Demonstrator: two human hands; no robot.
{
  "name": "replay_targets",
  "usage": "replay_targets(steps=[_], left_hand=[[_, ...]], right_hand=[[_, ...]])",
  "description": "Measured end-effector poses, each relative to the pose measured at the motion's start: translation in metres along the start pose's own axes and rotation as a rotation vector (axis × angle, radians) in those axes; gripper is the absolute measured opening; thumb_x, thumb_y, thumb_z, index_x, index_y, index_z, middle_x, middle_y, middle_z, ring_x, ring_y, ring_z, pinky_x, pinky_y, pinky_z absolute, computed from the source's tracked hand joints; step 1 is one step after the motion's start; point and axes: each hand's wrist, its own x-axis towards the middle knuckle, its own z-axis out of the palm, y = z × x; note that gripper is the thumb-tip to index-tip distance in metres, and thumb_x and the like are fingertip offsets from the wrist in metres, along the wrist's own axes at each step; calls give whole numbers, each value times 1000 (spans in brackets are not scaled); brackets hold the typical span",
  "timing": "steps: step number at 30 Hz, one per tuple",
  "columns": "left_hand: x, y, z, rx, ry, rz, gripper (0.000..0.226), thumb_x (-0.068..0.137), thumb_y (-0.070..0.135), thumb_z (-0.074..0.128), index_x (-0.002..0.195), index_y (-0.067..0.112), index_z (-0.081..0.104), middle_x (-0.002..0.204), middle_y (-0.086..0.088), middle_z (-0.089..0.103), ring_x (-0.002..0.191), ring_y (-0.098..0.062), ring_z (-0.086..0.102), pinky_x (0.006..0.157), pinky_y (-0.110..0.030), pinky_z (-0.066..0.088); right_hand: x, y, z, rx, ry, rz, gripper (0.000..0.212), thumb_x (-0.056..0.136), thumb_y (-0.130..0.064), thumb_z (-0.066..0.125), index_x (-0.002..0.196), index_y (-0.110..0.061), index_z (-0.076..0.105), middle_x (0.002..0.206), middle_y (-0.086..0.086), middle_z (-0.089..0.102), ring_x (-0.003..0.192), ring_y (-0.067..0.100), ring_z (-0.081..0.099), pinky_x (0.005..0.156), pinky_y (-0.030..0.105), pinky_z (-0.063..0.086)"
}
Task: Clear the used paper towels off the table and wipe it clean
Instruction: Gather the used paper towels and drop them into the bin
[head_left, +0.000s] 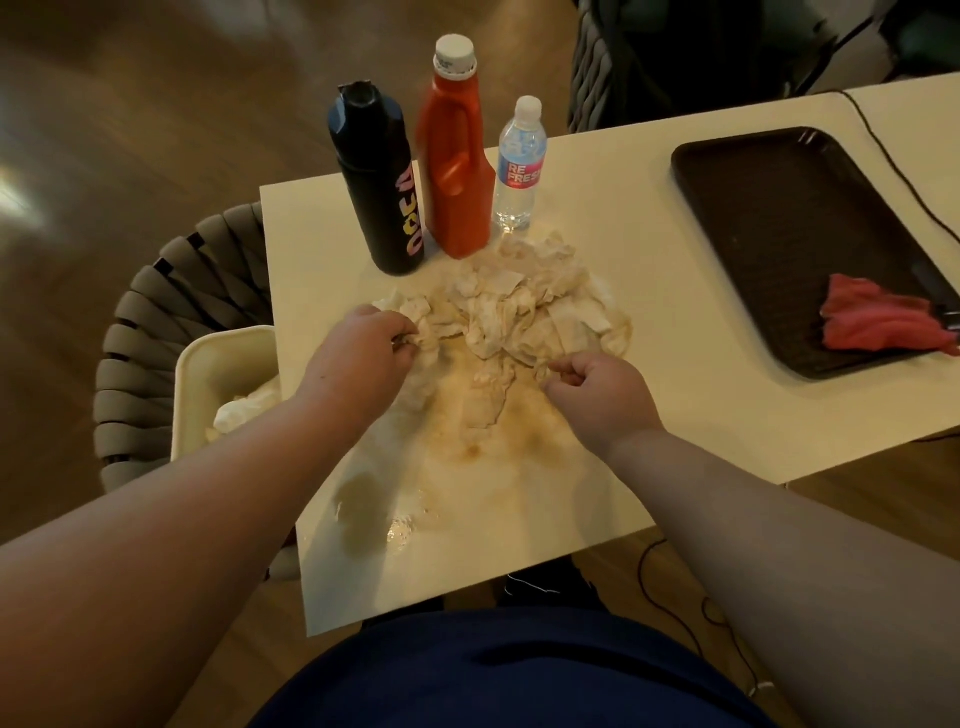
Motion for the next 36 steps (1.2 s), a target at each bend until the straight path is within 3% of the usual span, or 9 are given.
replay_targets(steps=[3,6,10,14,18,24,27,31,36], left_hand=[[-8,7,-13,-65,66,-8,24,98,32,64,120,24,72,120,6,54,102,-14,57,89,-27,45],[-18,14,-23,-106,103,-23,20,99,29,64,116,24,73,108,8,58,96,-12,57,84,-27,46],[-33,14,-32,-172,126,-47,14,98,28,66,110,27,73,97,10,65,88,-9,59,77,-28,49],[-45,8,-36,-211,138,-73,15,98,28,67,110,26,74,96,12,65,88,-8,60,80,-32,55],[-51,0,-38,-226,152,-110,16,97,29,67,111,27,74,95,12,66,86,-7,61,81,-35,58],[-54,-4,-46,-237,187,-140,16,98,26,67,112,27,74,96,13,66,85,-6,60,79,-29,55],[-55,-3,-56,-229,189,-136,16,98,27,66,113,29,72,98,13,65,85,-5,60,75,-25,53],[-55,2,-68,-261,203,-116,22,98,28,66,120,27,69,103,11,67,88,-6,64,80,-31,60],[-46,8,-76,-267,191,-109,16,98,29,66,114,25,68,99,11,66,89,-7,64,82,-35,61]], right_hand=[[6,-13,12,-33,-38,-43,34,90,-32,69,122,-22,73,87,-8,69,82,13,66,76,30,54],[15,-22,27,-97,-68,-70,45,89,-38,70,131,-20,68,109,-3,72,102,17,66,89,33,54],[30,-30,44,-246,-116,-38,47,88,-39,70,131,-20,67,123,0,68,111,21,64,88,33,52],[38,-33,54,-336,-130,-23,26,88,-34,67,111,-23,72,107,-3,69,97,19,63,73,30,47],[35,-36,55,-395,-111,-34,12,92,-25,62,92,-21,73,92,-3,67,86,19,63,69,32,52],[27,-43,45,-287,-74,-47,9,89,-26,63,92,-25,71,91,-7,68,83,16,62,62,28,44],[17,-53,30,-180,-41,-79,8,88,-26,66,82,-24,70,81,-10,66,77,12,63,59,25,44],[4,-74,5,-90,-5,-137,11,89,-30,69,79,-33,68,76,-19,61,74,3,59,59,21,40],[1,-95,-14,-12,52,-163,5,90,-28,71,88,-25,75,80,-20,62,75,-3,57,59,17,40]])
